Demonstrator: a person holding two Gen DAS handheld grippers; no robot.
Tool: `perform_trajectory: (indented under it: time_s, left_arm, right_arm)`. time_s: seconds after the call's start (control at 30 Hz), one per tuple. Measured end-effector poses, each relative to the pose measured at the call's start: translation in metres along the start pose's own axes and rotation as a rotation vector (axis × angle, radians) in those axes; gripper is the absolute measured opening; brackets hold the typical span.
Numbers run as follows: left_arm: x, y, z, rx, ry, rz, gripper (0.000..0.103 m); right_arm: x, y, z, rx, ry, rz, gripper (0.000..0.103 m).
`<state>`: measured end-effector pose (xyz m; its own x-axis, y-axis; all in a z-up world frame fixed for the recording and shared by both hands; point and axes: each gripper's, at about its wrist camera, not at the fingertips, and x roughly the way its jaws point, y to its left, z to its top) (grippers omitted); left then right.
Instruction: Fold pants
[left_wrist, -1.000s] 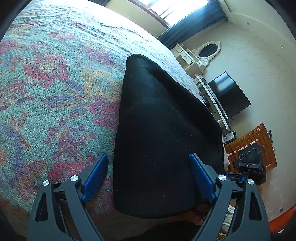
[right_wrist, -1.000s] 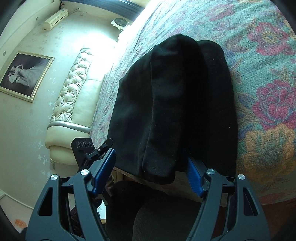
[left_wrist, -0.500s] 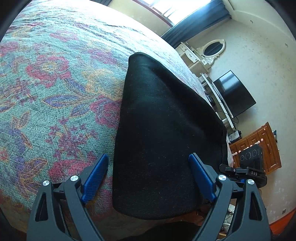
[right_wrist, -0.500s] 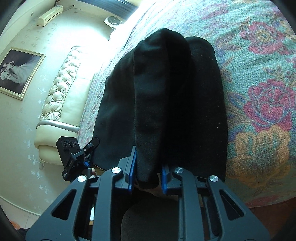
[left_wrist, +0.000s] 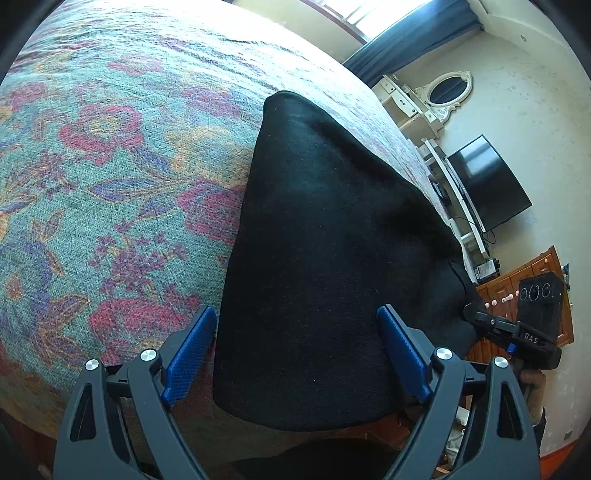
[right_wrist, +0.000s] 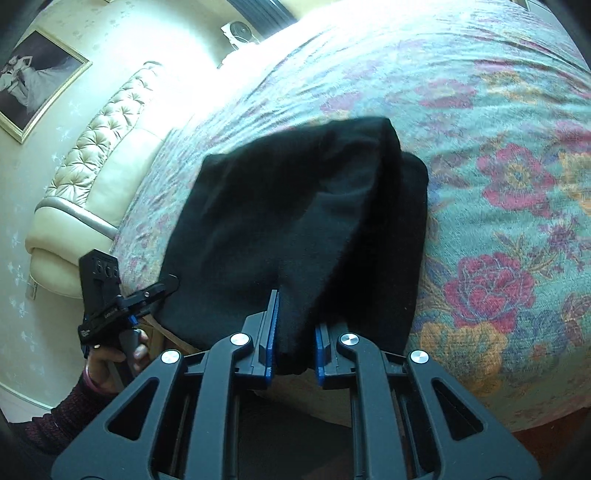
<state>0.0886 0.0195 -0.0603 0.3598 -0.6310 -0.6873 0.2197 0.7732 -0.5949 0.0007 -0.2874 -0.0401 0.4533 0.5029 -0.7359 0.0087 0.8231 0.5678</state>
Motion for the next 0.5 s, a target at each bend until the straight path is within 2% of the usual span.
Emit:
perform_trajectory:
  time_s: [0.07, 0.13, 0.17, 0.23, 0.3, 0.4, 0.5]
  left_arm:
    - [0.003, -0.004, -0.003, 0.027, 0.000, 0.029, 0.088]
    - [0.006, -0.006, -0.005, 0.053, -0.007, 0.050, 0.089]
    - [0.006, -0.006, -0.005, 0.052, -0.011, 0.052, 0.089]
    - [0.006, -0.003, -0.005, 0.044, -0.012, 0.048, 0.089]
    - [0.006, -0.001, -0.004, 0.043, -0.007, 0.045, 0.089]
    - [0.007, -0.001, -0.004, 0.047, -0.006, 0.045, 0.089]
    - [0.008, -0.003, -0.004, 0.051, -0.007, 0.054, 0.089]
  right_arm:
    - [0.004, -0.017, -0.003, 0.079, -0.011, 0.066, 0.015]
    - [0.002, -0.028, -0.002, 0.159, -0.010, 0.144, 0.020]
    - [-0.002, -0.030, 0.000, 0.181, -0.014, 0.156, 0.022]
    - [-0.020, -0.026, 0.007, 0.164, -0.071, 0.115, 0.034]
    - [-0.037, -0.021, 0.017, 0.150, -0.144, 0.105, 0.040]
    - [-0.043, -0.014, 0.037, 0.125, -0.193, 0.121, 0.041]
    - [-0.024, -0.006, 0.060, 0.094, -0.186, 0.142, 0.042]
